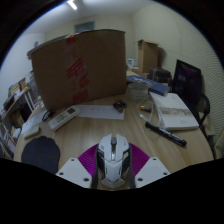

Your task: Arrange mouse

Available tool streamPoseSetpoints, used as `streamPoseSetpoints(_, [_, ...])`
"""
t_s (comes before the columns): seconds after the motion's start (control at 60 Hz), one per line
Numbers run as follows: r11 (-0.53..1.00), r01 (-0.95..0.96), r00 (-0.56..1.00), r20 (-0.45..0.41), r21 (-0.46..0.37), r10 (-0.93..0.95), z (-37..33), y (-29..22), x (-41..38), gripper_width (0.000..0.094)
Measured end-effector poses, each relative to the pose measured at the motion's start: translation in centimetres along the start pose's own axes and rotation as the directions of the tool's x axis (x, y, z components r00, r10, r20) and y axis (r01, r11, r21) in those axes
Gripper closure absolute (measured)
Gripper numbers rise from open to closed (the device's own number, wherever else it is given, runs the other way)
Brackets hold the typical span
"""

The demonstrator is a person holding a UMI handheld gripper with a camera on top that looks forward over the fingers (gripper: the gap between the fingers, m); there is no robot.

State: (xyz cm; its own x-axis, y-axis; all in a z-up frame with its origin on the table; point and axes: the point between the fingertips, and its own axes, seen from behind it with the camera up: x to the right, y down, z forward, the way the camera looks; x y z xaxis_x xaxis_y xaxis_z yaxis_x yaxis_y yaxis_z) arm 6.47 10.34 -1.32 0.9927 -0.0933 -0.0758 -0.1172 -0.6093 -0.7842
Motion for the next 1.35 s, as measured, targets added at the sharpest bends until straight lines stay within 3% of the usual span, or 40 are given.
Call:
streamPoseSetpoints(0.033, [1.000,-0.017,1.000,-0.013,0.014,0.017,-0.5,-0.8,0.5,0.0527])
streamPoseSetpoints(0.133, [0.987,-0.022,0.997,-0.072,0.159,0.034,-4.7,-7.0,1.6,0.0545])
streamPoseSetpoints(0.233, [0.949,-0.056,0.997,-0.023,0.310,0.067,-10.2,-13.6,-2.7,0.0544])
streamPoseSetpoints(0.333, [0.928,-0.061,0.998,0.053,0.368,0.044,-12.9,-15.7,-11.0,0.0549])
streamPoseSetpoints(0.417, [0.943,-0.019,0.993,0.115,0.333,-0.021,-11.6,-13.0,-18.3,0.0550])
streamPoseSetpoints(0.517, [0.977,0.020,0.988,0.146,0.212,-0.052,-7.9,-5.7,-24.0,0.0546])
streamPoseSetpoints(0.717, [0.993,0.120,0.987,0.101,0.020,-0.122,-2.9,4.4,-24.5,0.0543])
streamPoseSetpoints(0.817, [0.986,0.167,0.983,0.080,0.025,-0.168,-2.8,4.5,-24.2,0.0530])
streamPoseSetpoints(0.85, [0.985,0.174,0.981,0.082,0.012,-0.174,-2.8,4.6,-24.2,0.0501])
streamPoseSetpoints(0.867, [0.985,0.175,0.981,0.084,0.009,-0.175,-2.7,4.5,-24.4,0.0417])
streamPoseSetpoints(0.9, [0.984,0.178,0.980,0.092,0.006,-0.177,-2.7,4.5,-24.5,0.0432])
streamPoseSetpoints(0.917, [0.984,0.180,0.979,0.097,0.006,-0.180,-2.8,4.4,-24.5,0.0347])
streamPoseSetpoints(0.933, [0.983,0.184,0.978,0.102,0.001,-0.183,-2.8,4.5,-24.5,0.0390])
streamPoseSetpoints(0.95, [0.983,0.186,0.977,0.109,-0.006,-0.184,-2.8,4.5,-24.4,0.0372])
streamPoseSetpoints(1.067, [0.980,0.185,0.971,0.164,-0.072,-0.171,-4.5,4.9,-23.8,0.0074])
streamPoseSetpoints(1.35, [0.988,0.121,0.913,0.402,-0.100,-0.071,-20.5,3.0,-19.6,0.0098])
